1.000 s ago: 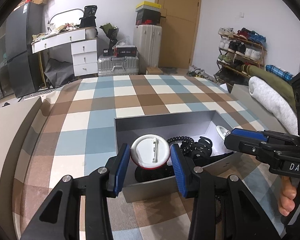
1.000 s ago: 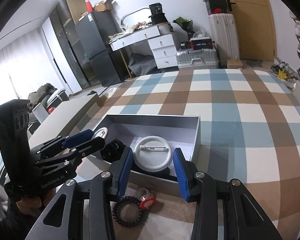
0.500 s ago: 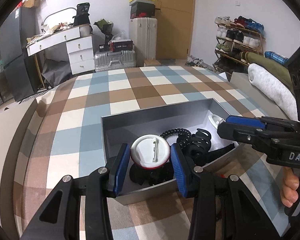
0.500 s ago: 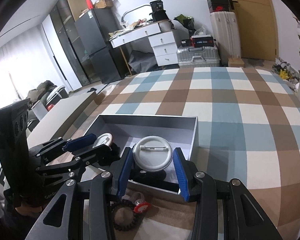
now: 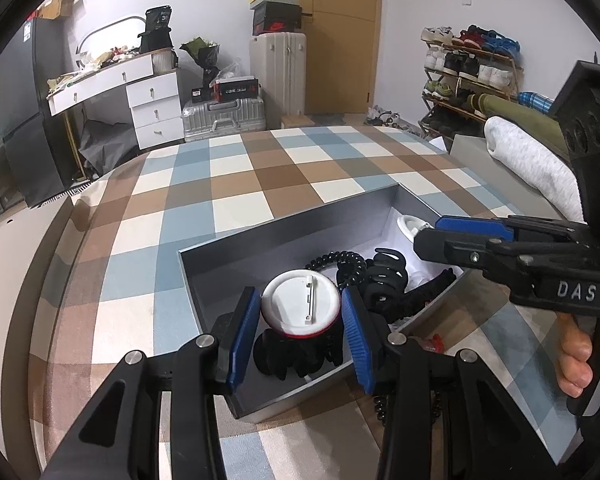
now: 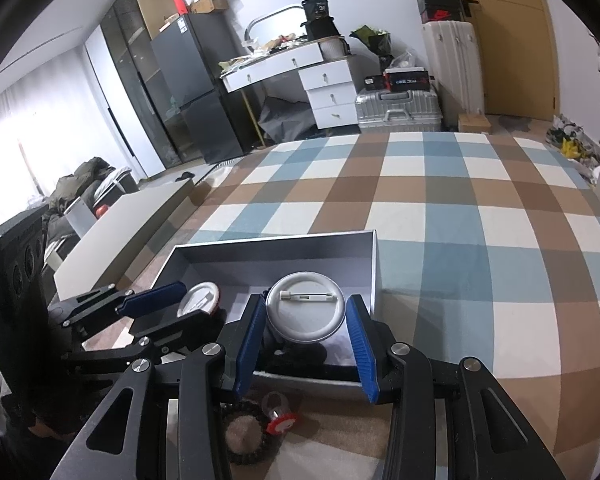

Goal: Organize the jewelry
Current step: 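Carry both held white badges over the grey box and lower them inside, then open both tools to release the white badges in the box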

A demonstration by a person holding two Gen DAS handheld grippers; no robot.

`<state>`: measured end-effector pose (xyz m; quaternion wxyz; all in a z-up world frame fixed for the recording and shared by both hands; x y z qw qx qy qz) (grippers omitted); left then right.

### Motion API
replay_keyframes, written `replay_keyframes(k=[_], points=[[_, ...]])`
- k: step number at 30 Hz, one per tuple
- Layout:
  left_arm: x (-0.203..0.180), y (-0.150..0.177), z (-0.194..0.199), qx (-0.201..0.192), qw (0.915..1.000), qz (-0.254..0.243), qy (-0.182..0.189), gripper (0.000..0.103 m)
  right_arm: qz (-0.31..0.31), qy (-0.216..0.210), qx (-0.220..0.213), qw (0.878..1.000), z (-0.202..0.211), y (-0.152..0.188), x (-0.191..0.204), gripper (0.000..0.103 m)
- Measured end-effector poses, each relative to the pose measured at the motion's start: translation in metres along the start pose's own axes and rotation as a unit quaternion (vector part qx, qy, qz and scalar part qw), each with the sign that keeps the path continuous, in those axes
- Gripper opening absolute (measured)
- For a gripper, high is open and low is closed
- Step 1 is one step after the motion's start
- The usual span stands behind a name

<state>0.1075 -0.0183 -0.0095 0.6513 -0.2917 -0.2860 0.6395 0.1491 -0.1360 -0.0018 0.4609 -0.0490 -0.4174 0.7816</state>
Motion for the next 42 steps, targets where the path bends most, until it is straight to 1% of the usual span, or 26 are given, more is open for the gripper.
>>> replay_keyframes(k=[8, 14, 22, 31, 36, 37, 39, 40, 41, 42], points=[[0.005, 0.001, -0.002, 0.001, 1.0, -0.001, -0.002, 0.036, 0.035, 0.026, 0.016, 0.999, 0.003, 0.009, 0.011, 0.041], [-0.002, 0.003, 0.002, -0.006, 0.9993, -0.032, -0.016, 0.036, 0.057, 0.051, 0.019, 0.997, 0.006, 0.018, 0.019, 0.041], [0.0, -0.001, 0.004, -0.01, 0.9995, -0.029, -0.005, 0.036, 0.045, 0.049, 0.037, 0.997, 0.01, 0.023, 0.02, 0.041], [0.0, -0.002, 0.003, -0.009, 0.9993, -0.034, -0.015, 0.036, 0.037, 0.042, 0.041, 0.998, 0.01, 0.022, 0.019, 0.041], [0.002, 0.001, 0.006, -0.008, 0.9999, -0.009, 0.007, 0.036, 0.037, 0.038, 0.037, 0.998, 0.012, 0.021, 0.02, 0.042], [0.004, 0.001, 0.008, -0.008, 0.9999, -0.003, 0.007, 0.036, 0.038, 0.039, 0.033, 0.998, 0.013, 0.021, 0.02, 0.043], [0.005, 0.003, 0.012, -0.009, 0.9999, 0.007, 0.009, 0.037, 0.04, 0.043, 0.018, 0.998, 0.02, 0.019, 0.021, 0.05], [0.005, 0.003, 0.014, -0.007, 0.9998, 0.012, 0.012, 0.037, 0.041, 0.044, 0.01, 0.998, 0.024, 0.017, 0.022, 0.059], [0.006, 0.004, 0.016, -0.005, 0.9997, 0.018, 0.014, 0.038, 0.04, 0.047, 0.004, 0.998, 0.027, 0.016, 0.022, 0.063], [0.007, 0.005, 0.018, -0.004, 0.9996, 0.024, 0.015, 0.039, 0.039, 0.051, 0.0, 0.998, 0.03, 0.014, 0.022, 0.064]])
Point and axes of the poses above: each gripper's, at about its wrist camera, not at the fingertips, and z roughly against the way its jaws point, x to its left, y to its underside, the point moved 4 cm from there along -z, roughly the way its jaws point, and after that the axes turned 3 degrees about -y, right-handed, at the moved point
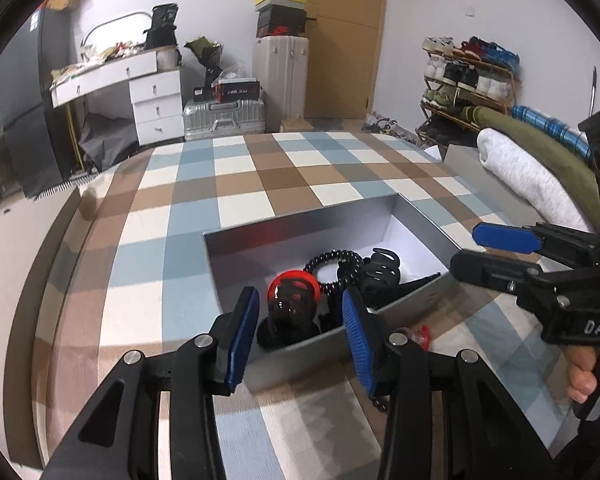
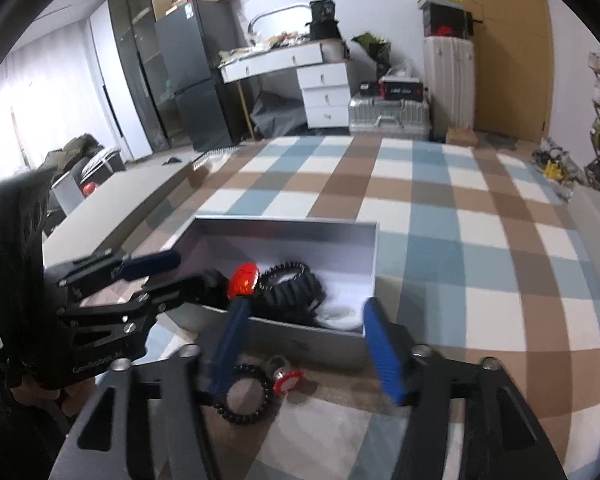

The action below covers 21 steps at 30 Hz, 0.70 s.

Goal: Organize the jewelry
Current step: 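Open both tools to release the white badges in the box, then withdraw both tools from the box toward the remaining hair ties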

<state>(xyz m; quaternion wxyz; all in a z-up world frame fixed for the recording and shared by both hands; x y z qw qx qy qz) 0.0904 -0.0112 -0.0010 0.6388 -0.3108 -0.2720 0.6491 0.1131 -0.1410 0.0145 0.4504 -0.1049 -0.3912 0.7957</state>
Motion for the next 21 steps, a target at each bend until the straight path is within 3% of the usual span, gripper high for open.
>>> replay_keyframes(k=[3, 5, 7, 10, 21], points=[[0.0, 0.004, 0.008, -0.005, 0.9999, 0.012, 0.012, 0.055, -0.003, 0.012, -0.003, 1.0, 0.006, -0.001, -0.003, 0.077], [-0.004, 0.007, 0.013, -0.007, 0.9997, 0.011, 0.02, 0.07, -0.012, 0.018, -0.004, 1.0, 0.009, 0.001, -0.007, 0.092], [-0.007, 0.009, 0.018, -0.007, 1.0, 0.002, 0.001, 0.08, -0.021, 0.02, -0.006, 1.0, 0.012, 0.004, -0.009, 0.095], [-0.008, 0.014, 0.023, -0.012, 0.9999, 0.002, -0.004, 0.081, -0.026, 0.022, 0.009, 0.999, 0.013, 0.01, -0.01, 0.1], [-0.009, 0.023, 0.019, -0.002, 0.9999, 0.006, -0.015, 0.096, -0.02, 0.037, 0.043, 0.998, 0.006, 0.021, -0.015, 0.101]])
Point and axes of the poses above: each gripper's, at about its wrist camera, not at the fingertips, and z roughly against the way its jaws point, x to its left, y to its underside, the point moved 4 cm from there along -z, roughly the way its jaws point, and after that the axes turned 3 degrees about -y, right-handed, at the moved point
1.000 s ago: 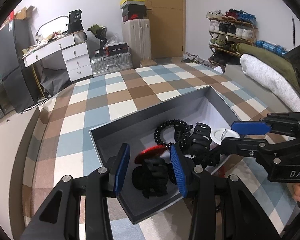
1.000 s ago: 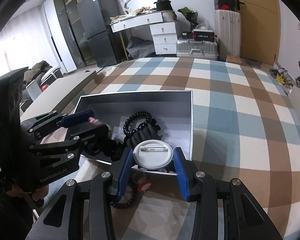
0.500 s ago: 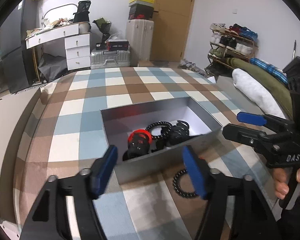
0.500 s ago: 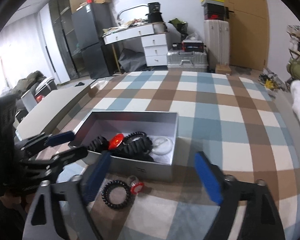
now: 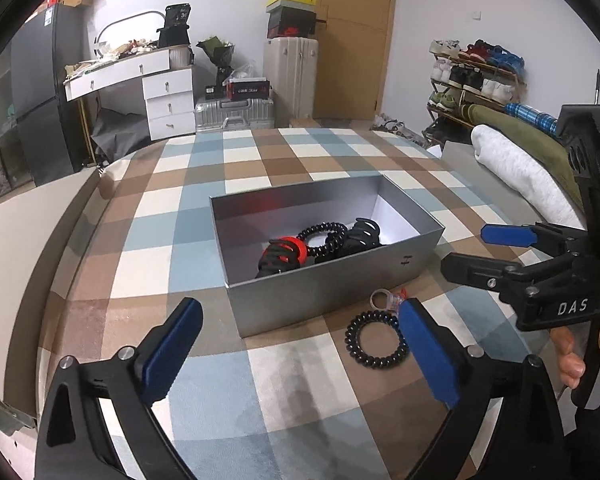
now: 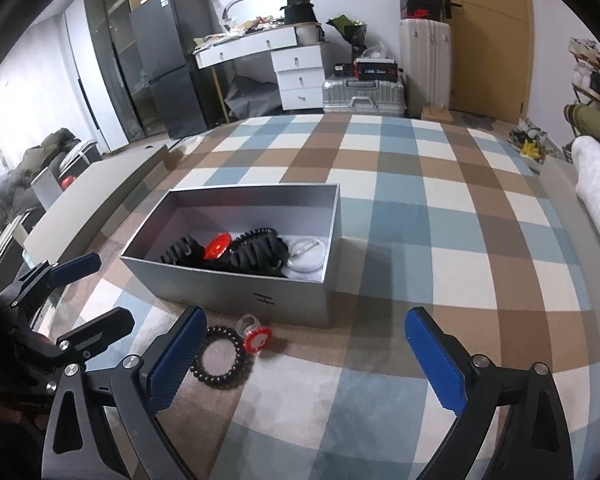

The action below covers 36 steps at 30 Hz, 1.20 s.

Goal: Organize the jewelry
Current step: 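Withdraw both tools from the box toward the remaining hair ties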

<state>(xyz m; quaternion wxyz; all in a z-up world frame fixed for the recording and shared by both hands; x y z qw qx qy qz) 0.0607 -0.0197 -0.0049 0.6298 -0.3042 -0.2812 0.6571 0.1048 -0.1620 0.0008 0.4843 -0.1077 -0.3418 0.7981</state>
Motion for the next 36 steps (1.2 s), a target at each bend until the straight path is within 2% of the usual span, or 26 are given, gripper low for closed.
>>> replay_keyframes(k=[13, 28, 33, 36], points=[[0.0, 0.013, -0.005, 0.025, 0.9996, 0.008, 0.003, 0.096, 0.015, 0.004, 0.061, 0.998, -0.024, 0.017, 0.003, 0.101], [0.0, 0.02, -0.009, 0.043, 0.9991, 0.005, 0.0, 0.096, 0.005, -0.001, 0.084, 0.996, -0.045, 0.026, 0.006, 0.101], [0.002, 0.022, -0.011, 0.046, 0.9989, 0.005, -0.003, 0.096, -0.02, 0.014, 0.069, 0.997, -0.048, 0.023, 0.004, 0.101], [0.002, 0.023, -0.012, 0.049, 0.9988, 0.006, -0.002, 0.096, -0.017, 0.05, 0.076, 0.996, -0.054, 0.024, 0.0, 0.101]])
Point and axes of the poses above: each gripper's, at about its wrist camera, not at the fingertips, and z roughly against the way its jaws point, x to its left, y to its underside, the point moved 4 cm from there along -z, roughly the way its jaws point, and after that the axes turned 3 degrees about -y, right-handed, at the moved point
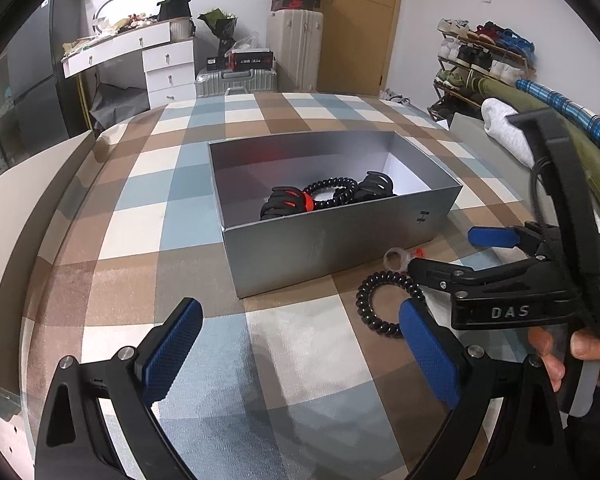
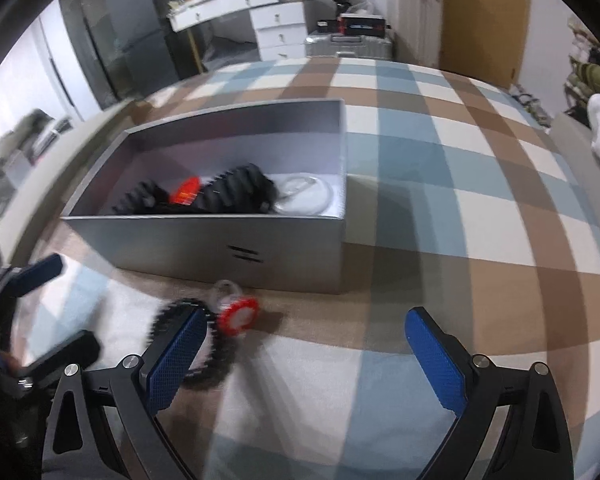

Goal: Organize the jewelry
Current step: 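Withdraw both tools from the box toward the remaining hair ties, then close the right tool on the red-and-clear clip beside the box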

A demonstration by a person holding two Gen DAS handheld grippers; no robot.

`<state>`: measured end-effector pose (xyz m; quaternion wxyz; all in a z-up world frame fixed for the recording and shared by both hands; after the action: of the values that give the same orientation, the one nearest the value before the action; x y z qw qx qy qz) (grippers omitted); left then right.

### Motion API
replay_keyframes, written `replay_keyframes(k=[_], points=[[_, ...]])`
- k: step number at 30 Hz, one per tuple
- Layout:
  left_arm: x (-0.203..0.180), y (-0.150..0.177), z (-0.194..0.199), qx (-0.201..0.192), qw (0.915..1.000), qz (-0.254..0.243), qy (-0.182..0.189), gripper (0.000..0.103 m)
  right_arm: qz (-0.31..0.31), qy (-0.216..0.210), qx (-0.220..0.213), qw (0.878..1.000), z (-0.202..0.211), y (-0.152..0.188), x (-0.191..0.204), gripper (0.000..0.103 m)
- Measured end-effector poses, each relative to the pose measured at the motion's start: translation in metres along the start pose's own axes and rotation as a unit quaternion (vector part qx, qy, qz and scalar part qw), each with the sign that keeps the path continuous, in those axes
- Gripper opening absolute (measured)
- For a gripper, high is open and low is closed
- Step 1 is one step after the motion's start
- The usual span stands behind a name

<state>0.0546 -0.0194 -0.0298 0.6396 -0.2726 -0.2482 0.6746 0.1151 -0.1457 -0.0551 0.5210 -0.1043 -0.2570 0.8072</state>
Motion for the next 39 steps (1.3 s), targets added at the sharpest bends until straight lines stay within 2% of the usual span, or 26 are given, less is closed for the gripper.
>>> replay_keyframes(k=[3, 8, 12, 15, 18, 21, 23, 24, 26, 29, 34, 39], points=[[-0.001, 0.0, 0.001, -0.001, 1.0, -0.004, -0.001, 0.096, 0.005, 0.028, 0.006, 1.0, 0.0, 0.0, -0.009, 0.101], [-0.003, 0.001, 0.0, 0.001, 1.0, -0.008, -0.002, 0.096, -0.014, 0.044, 0.002, 0.999, 0.006, -0.002, -0.028, 0.101], [-0.004, 0.002, -0.001, 0.004, 0.9999, -0.01, -0.003, 0.096, -0.008, 0.014, -0.005, 1.0, 0.012, -0.002, -0.023, 0.099], [-0.004, 0.003, 0.0, 0.005, 0.9999, -0.01, -0.004, 0.096, 0.021, 0.015, -0.006, 1.0, 0.013, -0.001, -0.009, 0.097], [-0.004, 0.003, 0.0, 0.005, 0.9999, -0.011, -0.003, 0.096, 0.034, 0.0, -0.007, 0.999, 0.013, 0.0, 0.001, 0.086], [-0.003, 0.003, 0.0, 0.006, 0.9999, -0.011, -0.004, 0.096, 0.038, -0.005, 0.001, 0.999, 0.008, 0.002, 0.005, 0.069], [-0.004, 0.003, 0.0, 0.004, 0.9999, -0.011, -0.003, 0.096, 0.034, -0.014, 0.004, 0.999, 0.005, 0.003, 0.005, 0.053], [-0.004, 0.003, 0.0, 0.004, 0.9999, -0.011, -0.003, 0.096, 0.033, -0.023, 0.005, 0.999, 0.005, 0.004, 0.006, 0.05], [-0.004, 0.003, -0.001, 0.005, 0.9999, -0.01, -0.003, 0.096, 0.041, -0.03, 0.002, 0.999, 0.007, 0.004, 0.01, 0.037], [-0.004, 0.003, -0.001, 0.006, 0.9999, -0.01, -0.002, 0.096, 0.05, -0.051, -0.008, 0.997, 0.009, 0.004, 0.017, 0.026], [-0.006, 0.003, -0.001, 0.007, 0.9999, -0.014, 0.0, 0.096, 0.059, -0.059, -0.018, 0.996, 0.009, 0.004, 0.021, 0.016], [-0.007, 0.004, -0.001, 0.009, 0.9998, -0.016, 0.002, 0.096, 0.058, -0.07, -0.02, 0.996, 0.011, 0.001, 0.019, 0.015]])
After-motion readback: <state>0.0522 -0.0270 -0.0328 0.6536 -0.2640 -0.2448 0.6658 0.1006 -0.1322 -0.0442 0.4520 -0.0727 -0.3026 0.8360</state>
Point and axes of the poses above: each gripper's, at about its wrist camera, not at the fingertips, and z roughly against the way its jaws point, x to its left, y to its underside, the point moved 4 cm from there along -z, roughly the way its jaws point, and after that the axes turned 3 degrees about -y, right-handed, at the moved point
